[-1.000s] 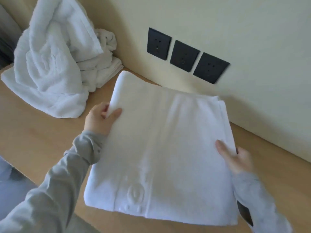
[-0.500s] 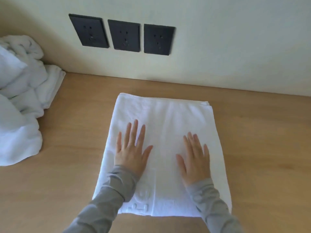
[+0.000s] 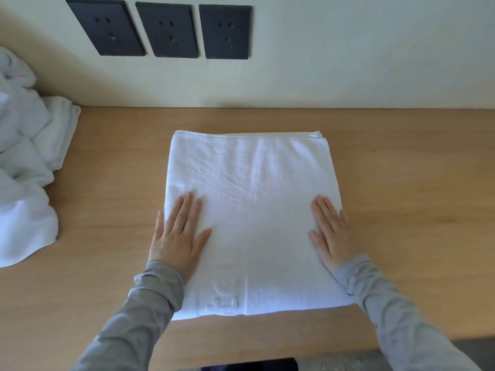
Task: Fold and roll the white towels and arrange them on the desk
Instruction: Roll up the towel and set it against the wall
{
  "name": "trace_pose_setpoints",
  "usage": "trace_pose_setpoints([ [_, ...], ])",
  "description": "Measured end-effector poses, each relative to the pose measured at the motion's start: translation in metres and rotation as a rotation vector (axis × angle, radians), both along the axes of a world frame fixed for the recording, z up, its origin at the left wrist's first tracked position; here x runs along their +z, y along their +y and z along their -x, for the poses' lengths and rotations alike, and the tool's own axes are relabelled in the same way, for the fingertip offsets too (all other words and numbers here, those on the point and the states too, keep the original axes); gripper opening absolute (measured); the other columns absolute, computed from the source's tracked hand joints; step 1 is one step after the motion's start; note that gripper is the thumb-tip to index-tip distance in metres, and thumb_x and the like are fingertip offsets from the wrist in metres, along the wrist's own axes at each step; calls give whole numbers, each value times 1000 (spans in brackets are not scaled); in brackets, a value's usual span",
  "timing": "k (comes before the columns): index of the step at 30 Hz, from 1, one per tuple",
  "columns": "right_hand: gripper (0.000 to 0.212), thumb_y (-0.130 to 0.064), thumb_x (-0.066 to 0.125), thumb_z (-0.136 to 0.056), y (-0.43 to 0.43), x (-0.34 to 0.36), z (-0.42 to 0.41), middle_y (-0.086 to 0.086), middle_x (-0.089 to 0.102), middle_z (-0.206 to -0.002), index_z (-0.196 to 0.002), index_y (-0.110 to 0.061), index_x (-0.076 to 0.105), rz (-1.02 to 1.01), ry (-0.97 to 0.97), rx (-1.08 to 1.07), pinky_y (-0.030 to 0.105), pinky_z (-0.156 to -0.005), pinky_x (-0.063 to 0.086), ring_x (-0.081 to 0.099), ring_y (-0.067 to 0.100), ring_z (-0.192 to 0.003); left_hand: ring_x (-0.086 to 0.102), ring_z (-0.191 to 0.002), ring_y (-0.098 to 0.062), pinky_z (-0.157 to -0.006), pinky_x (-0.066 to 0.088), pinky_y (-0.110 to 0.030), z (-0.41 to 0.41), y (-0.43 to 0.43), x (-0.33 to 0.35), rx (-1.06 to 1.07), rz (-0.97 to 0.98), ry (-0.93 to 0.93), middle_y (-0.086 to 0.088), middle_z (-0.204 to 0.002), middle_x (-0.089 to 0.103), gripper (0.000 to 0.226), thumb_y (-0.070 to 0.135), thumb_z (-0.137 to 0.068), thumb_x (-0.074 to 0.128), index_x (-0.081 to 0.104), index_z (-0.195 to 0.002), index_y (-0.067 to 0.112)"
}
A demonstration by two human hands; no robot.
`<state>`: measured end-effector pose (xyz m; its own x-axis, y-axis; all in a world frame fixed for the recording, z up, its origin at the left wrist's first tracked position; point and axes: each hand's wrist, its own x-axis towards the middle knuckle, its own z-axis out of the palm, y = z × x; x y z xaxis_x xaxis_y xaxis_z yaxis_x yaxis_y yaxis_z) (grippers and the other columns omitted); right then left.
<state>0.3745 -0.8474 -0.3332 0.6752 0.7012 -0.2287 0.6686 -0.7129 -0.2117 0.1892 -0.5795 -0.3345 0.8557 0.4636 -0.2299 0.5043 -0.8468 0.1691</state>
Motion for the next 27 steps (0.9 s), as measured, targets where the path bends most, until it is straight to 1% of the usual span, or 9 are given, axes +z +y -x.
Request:
trace_pose_setpoints([
  [3,68,-51,5,-87,-2,12,6,0,-7,-153,-143,-15,-1,18,-8,15,33,-117,-9,-4,19,-145,-22,-141,-14,-116,-14,-38,2,0,12,-67,-2,49,4,-154,-23,86,68,-73,-28,-18,-145,22],
  [7,81,-62,21,-90,-11,28,33,14,22,-152,-144,-2,26,40,-38,259,42,-113,8,21,34,-140,25,-140,-30,-113,11,-45,24,-21,31,-409,-18,-14,-9,-154,24,81,66,-91,10,27,-147,10],
  [9,88,-69,27,-85,-18,30,50,13,25,-152,-143,-3,30,123,-54,375,43,-110,14,25,32,-139,34,-136,-30,-110,16,-46,40,-30,33,-546,-23,12,-9,-151,32,79,68,-88,25,36,-143,13],
  [14,117,-82,51,-61,-29,32,61,13,20,-153,-145,-5,25,267,-68,455,48,-108,14,22,33,-140,29,-138,-32,-109,28,-53,55,-29,35,-585,-56,153,-9,-153,26,118,84,-58,51,25,-147,11],
  [16,126,-78,64,-51,-29,33,57,12,18,-154,-146,-7,22,290,-63,478,49,-110,12,22,32,-140,18,-141,-31,-109,21,-54,53,-25,37,-591,-29,212,-8,-156,17,131,80,-47,64,13,-148,14],
  [18,128,-70,74,-47,-28,34,54,11,19,-153,-146,-8,24,278,-57,487,50,-113,16,25,31,-139,24,-139,-33,-108,26,-54,51,-23,41,-590,-14,230,-11,-154,23,133,71,-42,75,20,-147,12],
  [22,104,-43,82,-49,-31,37,50,15,39,-146,-137,-4,44,102,-66,497,49,-101,44,43,32,-131,61,-107,-32,-85,55,-45,59,-15,46,-460,20,33,-13,-120,61,105,59,-40,83,51,-128,11],
  [25,75,-31,82,-46,-34,45,43,16,63,-112,-112,-1,64,-97,-166,522,38,-84,55,65,31,-99,69,-85,-24,-69,59,-35,66,-9,52,-411,24,-168,-6,-99,68,78,47,-49,84,65,-112,6],
  [27,60,-25,84,-43,-33,55,38,10,68,-91,-96,-2,69,-201,-151,484,30,-70,58,67,23,-79,70,-79,-22,-65,58,-31,61,-6,62,-380,59,-195,-4,-92,71,67,39,-52,86,68,-107,7],
])
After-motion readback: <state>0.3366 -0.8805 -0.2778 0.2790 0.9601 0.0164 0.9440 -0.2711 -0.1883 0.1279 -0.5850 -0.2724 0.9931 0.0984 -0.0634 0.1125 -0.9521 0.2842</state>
